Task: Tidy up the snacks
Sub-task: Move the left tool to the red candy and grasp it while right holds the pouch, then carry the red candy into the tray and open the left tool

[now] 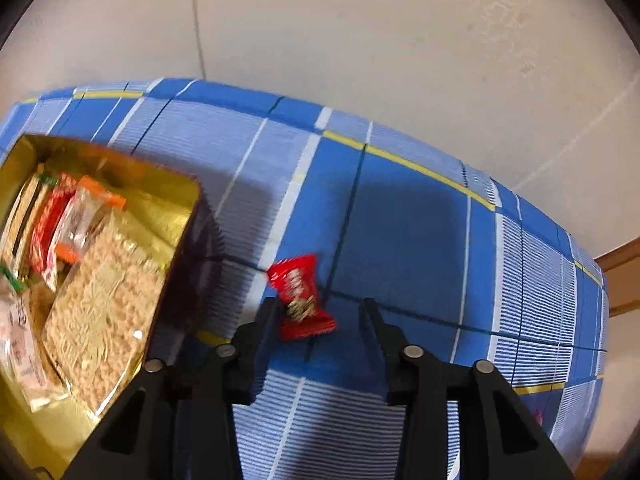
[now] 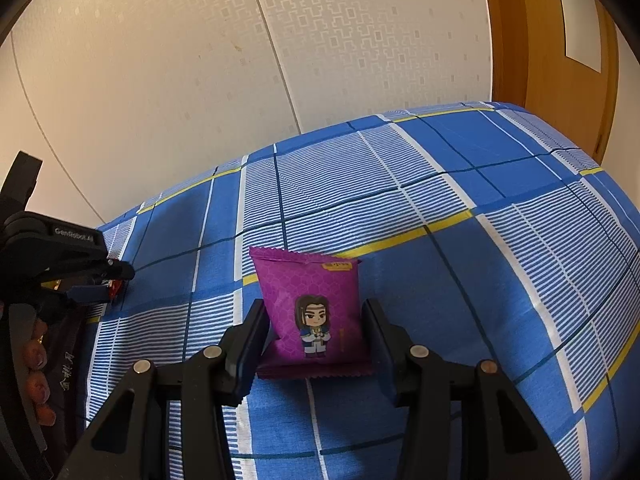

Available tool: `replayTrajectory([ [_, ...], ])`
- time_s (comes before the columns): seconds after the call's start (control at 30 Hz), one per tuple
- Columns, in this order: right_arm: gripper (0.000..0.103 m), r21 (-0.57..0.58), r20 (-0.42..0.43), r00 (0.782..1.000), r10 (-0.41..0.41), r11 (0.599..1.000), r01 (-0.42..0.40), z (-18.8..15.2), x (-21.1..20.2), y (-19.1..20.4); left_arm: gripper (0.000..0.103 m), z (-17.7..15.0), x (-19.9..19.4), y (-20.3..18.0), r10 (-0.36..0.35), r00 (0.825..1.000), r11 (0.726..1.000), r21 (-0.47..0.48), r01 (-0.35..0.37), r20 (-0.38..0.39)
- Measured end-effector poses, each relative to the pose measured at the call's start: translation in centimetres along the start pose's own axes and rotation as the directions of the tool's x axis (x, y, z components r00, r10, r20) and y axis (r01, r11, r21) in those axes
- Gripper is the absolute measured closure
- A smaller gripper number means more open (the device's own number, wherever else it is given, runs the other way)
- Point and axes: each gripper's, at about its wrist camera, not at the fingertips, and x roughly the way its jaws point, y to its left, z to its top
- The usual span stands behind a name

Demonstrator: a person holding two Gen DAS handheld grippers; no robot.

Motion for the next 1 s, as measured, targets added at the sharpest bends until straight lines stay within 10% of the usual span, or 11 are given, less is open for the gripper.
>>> replayTrajectory([
  [0.3,0.054,0.007,-0.001,1.0,0.007,1.0,-0.007,0.0,0.0,-0.2,0.081,1.5,1.3,-0.2,0.037,0.999,0.999,0.014,-0.037,0.022],
  [1.0,0.054,-0.036,0.004,1.0,-0.017,0.999,0.018,-0.4,-0.1,0.3,0.084,-2.7,-2.2,1.1,-0.08,0.989,0.964,0.264,0.044,0.128],
])
